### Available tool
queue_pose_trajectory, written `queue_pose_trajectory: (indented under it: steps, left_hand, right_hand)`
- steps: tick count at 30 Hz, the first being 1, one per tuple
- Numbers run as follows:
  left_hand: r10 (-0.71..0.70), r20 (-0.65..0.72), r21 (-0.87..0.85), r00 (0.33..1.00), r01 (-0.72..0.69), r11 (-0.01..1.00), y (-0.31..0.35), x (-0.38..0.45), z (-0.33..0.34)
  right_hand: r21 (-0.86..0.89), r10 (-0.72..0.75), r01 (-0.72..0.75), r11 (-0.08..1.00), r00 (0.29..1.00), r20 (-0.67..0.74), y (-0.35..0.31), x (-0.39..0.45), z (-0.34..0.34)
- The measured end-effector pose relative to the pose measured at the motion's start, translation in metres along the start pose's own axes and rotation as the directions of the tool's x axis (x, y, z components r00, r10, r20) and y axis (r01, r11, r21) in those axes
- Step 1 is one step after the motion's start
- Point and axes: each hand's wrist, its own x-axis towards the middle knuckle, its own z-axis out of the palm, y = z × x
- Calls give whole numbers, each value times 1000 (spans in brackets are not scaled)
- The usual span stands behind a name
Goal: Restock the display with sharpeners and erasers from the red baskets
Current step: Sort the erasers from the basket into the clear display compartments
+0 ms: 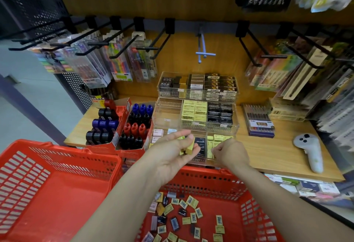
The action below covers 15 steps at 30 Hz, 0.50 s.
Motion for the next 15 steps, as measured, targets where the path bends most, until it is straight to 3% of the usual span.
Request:
queue_pose_trajectory:
  steps: [4,8,11,15]
  left_hand:
    - [4,6,2,1000,-4,1000,1,0,-2]
    - [2,20,7,1000,-2,1000,0,2,-2]
    - [9,3,27,1000,-9,1000,-3,9,-4]
    - [28,-62,259,998,-11,966,-13,30,-10]
  right_hand:
    - [-89,38,-37,995,999,12,-10,2,-2]
    - [70,50,-51,996,999,10,-6,6,3]
    - [184,-33,35,982,999,-14,2,3,7]
    - [212,-95,88,973,995,21,14,7,6]
